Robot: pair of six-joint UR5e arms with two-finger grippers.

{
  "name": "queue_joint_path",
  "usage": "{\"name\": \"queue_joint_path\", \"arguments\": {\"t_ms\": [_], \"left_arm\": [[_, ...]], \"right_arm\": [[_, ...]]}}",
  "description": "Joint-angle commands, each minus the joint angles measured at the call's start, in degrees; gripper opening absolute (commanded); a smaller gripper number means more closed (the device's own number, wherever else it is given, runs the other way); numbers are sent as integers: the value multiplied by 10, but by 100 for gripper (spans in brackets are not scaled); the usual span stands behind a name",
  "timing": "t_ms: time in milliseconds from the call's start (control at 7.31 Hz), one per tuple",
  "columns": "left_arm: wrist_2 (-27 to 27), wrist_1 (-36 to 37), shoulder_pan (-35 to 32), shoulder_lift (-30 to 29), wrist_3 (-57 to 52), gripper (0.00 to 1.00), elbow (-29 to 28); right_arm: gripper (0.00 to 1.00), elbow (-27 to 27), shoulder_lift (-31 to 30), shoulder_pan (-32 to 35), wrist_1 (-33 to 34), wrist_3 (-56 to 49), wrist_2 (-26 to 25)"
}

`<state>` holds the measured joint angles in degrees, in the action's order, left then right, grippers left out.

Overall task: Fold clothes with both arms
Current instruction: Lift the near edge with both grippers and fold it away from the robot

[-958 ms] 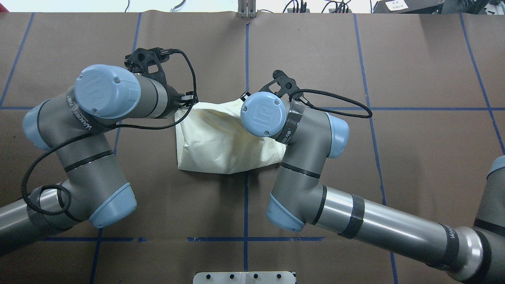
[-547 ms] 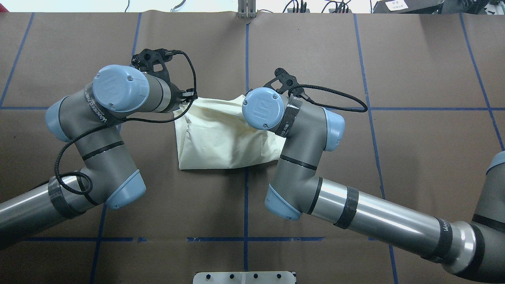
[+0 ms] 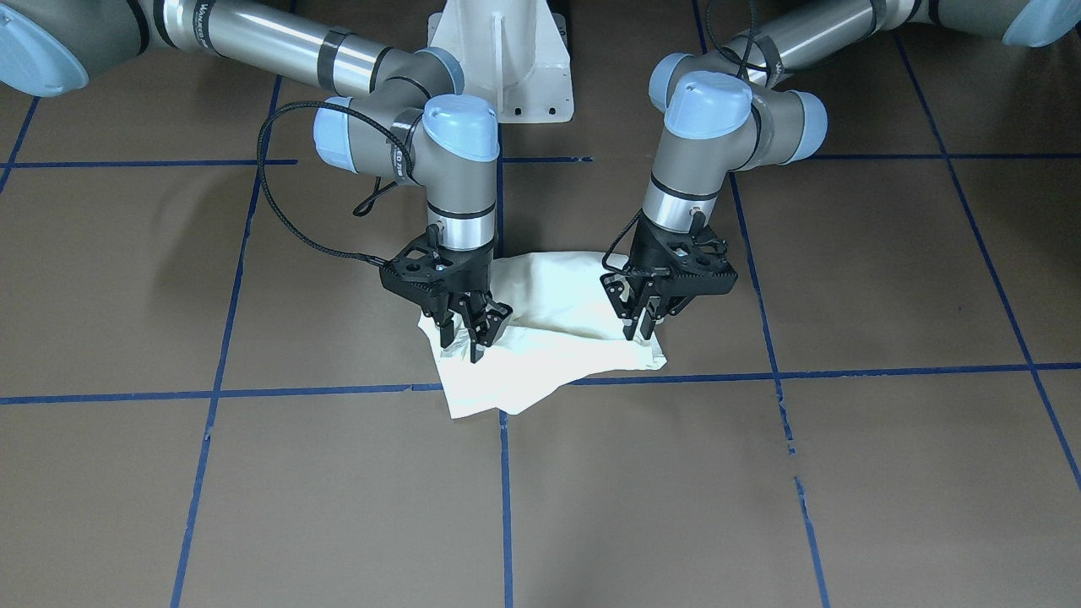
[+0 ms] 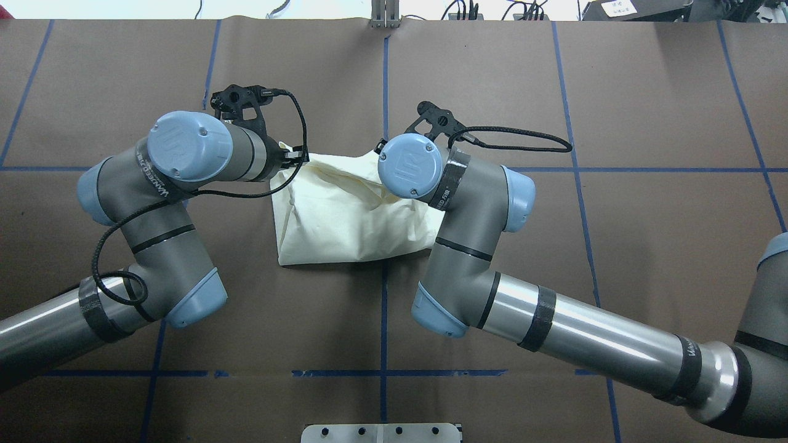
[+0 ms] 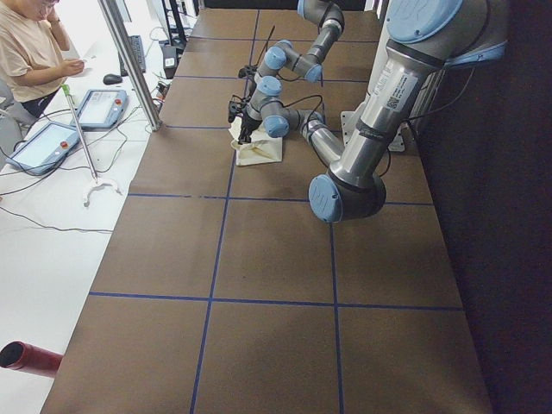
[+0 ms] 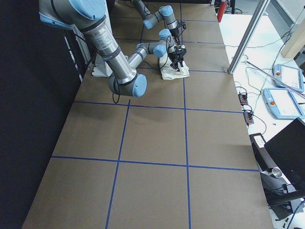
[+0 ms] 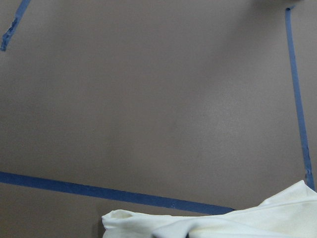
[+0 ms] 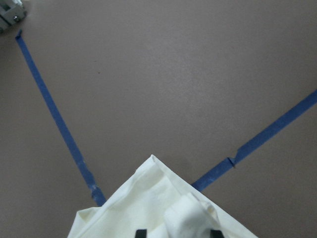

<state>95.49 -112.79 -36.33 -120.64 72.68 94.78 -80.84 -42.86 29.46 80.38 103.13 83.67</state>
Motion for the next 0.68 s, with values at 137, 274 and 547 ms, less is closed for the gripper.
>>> {"name": "queue_joint_path", "arguments": {"t_ms": [137,274,547], "left_arm": [[61,-11,-1,60,-77,100,80],[60,-64,3,60,-81,100,66],[58,-245,26,84,-96,100,4]], "right_arm": [[100,-54,4,16,-6,-134,65],[100,-60,2,30,-6,-150,101],[100,-71,-14,49,-9,-172,124]]}}
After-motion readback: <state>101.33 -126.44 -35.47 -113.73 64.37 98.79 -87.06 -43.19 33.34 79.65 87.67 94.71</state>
